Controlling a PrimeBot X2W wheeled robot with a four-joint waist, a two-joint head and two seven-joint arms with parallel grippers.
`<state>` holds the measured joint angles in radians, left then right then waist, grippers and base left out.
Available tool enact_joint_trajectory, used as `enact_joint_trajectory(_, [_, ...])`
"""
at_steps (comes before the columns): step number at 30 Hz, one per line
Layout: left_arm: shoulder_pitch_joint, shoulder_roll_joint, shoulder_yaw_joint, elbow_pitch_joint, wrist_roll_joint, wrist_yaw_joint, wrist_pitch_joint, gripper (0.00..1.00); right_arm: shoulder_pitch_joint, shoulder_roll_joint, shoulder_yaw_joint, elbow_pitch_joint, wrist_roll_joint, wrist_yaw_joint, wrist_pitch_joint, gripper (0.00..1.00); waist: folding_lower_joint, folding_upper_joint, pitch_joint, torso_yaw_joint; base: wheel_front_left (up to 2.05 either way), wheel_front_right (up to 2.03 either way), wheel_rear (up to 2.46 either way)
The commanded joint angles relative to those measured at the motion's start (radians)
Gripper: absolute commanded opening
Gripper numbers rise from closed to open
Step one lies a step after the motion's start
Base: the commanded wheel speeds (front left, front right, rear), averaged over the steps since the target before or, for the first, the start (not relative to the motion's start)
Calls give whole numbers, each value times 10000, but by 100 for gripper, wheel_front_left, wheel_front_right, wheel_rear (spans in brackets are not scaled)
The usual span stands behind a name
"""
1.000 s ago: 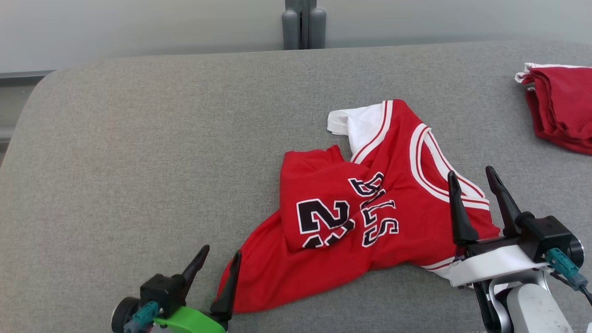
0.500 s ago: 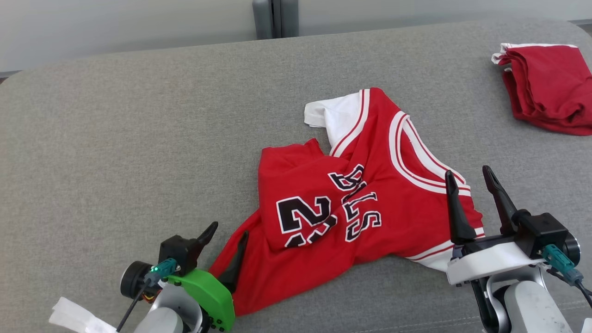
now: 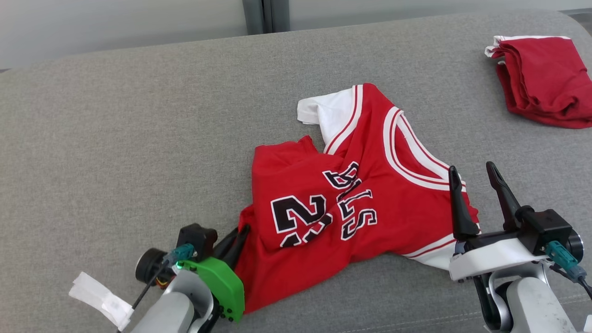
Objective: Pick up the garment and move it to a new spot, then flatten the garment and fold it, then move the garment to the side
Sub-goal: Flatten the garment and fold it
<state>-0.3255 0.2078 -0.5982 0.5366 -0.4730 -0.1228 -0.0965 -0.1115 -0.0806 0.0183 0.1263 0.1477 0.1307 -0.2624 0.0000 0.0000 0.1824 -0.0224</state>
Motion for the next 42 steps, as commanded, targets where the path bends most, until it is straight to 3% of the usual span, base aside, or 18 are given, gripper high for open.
enact_joint_trajectory(1, [-319, 28, 27, -123, -23, -22, -140, 0, -97, -38, -35, -38, -19, 1, -30, 100, 0, 0, 0, 26, 0, 0, 0])
enact_joint_trajectory(13, [-1985, 372, 947, -402, -397, 95, -890, 0, -266, -36, -98, -144, -47, 1, -30, 100, 0, 0, 278, -171, 0, 0, 0])
enact_joint_trajectory(23, [-3086, 414, 1351, 1617, -532, 28, -1451, 0, -532, 13, -175, -105, -17, 1, -30, 100, 0, 0, 728, -663, 0, 0, 0])
enact_joint_trajectory(24, [-3161, 367, 1355, 1831, -510, 18, -1517, 30, -536, 18, -182, -99, -18, 1, -30, 100, 0, 0, 741, -671, 0, 0, 0])
enact_joint_trajectory(25, [-3208, 340, 1359, 1991, -485, 24, -1552, 73, -531, 22, -189, -87, -21, 1, -30, 100, 0, 0, 742, -671, 0, 0, 0])
enact_joint_trajectory(26, [-3246, 304, 1352, 2151, -439, 17, -1609, 100, -515, 26, -214, -69, -30, 1, -30, 100, 0, 0, 716, -652, 0, 0, 0])
enact_joint_trajectory(30, [-3292, 160, 1446, 2458, -338, -9, -1693, 100, -439, 53, -232, 50, -68, 1, -32, 100, 0, 0, 507, -478, 0, 0, 0])
enact_joint_trajectory(42, [-1198, 42, 3128, 313, 467, 168, -1689, 100, 23, 29, -198, 210, -43, 1, -32, 100, 0, 0, -523, 218, 0, 0, 0])
